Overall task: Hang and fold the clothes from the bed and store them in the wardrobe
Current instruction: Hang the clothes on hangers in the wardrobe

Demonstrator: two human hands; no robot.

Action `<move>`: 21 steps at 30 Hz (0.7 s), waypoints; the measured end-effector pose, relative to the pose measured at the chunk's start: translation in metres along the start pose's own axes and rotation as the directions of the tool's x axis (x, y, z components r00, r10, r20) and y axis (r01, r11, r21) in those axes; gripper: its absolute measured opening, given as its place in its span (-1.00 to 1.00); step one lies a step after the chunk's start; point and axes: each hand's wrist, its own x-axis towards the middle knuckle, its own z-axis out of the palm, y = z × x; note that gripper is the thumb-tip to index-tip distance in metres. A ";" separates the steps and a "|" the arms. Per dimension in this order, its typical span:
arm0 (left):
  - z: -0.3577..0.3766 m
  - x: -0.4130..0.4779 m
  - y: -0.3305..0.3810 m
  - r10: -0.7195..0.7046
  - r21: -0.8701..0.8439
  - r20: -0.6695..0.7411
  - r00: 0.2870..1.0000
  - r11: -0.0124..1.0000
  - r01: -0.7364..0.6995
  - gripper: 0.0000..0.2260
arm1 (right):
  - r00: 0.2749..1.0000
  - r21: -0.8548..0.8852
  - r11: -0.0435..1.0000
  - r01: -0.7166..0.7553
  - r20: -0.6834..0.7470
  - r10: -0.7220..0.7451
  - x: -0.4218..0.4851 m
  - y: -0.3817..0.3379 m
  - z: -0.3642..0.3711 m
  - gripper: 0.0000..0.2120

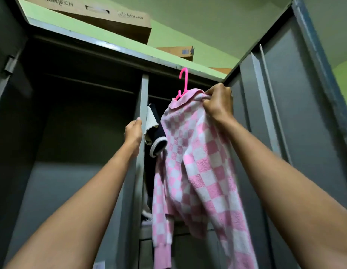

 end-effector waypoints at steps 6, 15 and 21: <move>0.005 0.048 -0.027 0.103 0.103 -0.064 0.993 0.990 -0.096 -0.73 | 1.000 0.105 0.994 -0.019 0.009 0.018 0.012 0.026 0.100 -0.82; 0.023 0.136 -0.054 0.182 -0.017 0.009 0.983 0.983 -0.182 -0.78 | 0.999 0.098 0.995 0.035 -0.038 -0.032 0.051 0.047 0.225 -0.81; 0.046 0.172 -0.066 0.319 0.058 0.075 0.945 0.944 -0.324 -0.66 | 0.999 0.098 0.994 0.038 -0.035 -0.035 0.079 0.046 0.277 -0.82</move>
